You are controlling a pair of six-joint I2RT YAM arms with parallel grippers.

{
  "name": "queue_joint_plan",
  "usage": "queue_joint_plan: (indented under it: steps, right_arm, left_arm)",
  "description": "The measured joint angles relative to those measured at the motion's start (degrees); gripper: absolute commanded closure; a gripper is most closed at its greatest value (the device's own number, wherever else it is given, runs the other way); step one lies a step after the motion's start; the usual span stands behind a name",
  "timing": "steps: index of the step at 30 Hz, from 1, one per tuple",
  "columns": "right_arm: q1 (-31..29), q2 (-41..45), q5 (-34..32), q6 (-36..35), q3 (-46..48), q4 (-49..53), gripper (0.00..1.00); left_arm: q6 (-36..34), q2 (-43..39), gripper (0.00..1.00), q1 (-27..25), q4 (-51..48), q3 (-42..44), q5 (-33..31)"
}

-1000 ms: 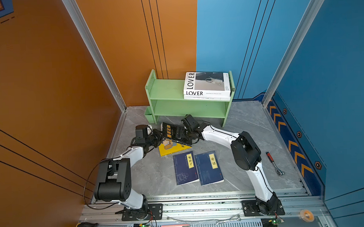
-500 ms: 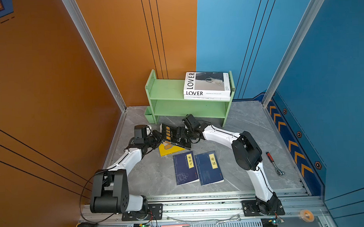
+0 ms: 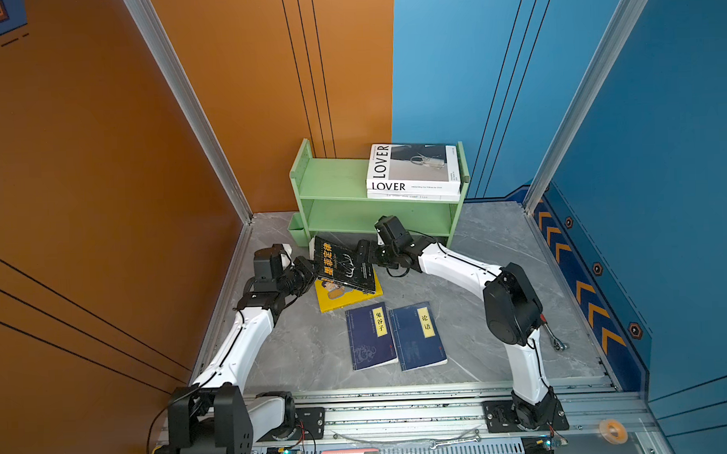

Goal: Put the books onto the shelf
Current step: 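Lift the black book by its spine with the left gripper while the right holds it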

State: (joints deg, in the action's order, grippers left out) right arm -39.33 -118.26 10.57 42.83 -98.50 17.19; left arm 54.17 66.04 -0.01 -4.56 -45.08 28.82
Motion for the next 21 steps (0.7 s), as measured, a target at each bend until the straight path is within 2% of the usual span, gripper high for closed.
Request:
queue_joint_plan:
  steps: [8,12,21]
  right_arm:
    - [1.8,4.9,5.3,-2.1,0.6,-0.4,0.00]
    - [0.3,12.3,6.3,-4.9,6.6,-1.3,0.00]
    - [-3.2,24.4,11.5,-13.6,10.7,0.5,0.00]
  left_arm:
    - [1.3,-8.5,1.00,-0.4,-9.6,-3.0,-4.4]
    - [1.3,-9.2,1.00,-1.0,-15.5,-6.8,-5.2]
    - [1.7,-15.9,1.00,-5.2,-20.8,-6.9,-10.2]
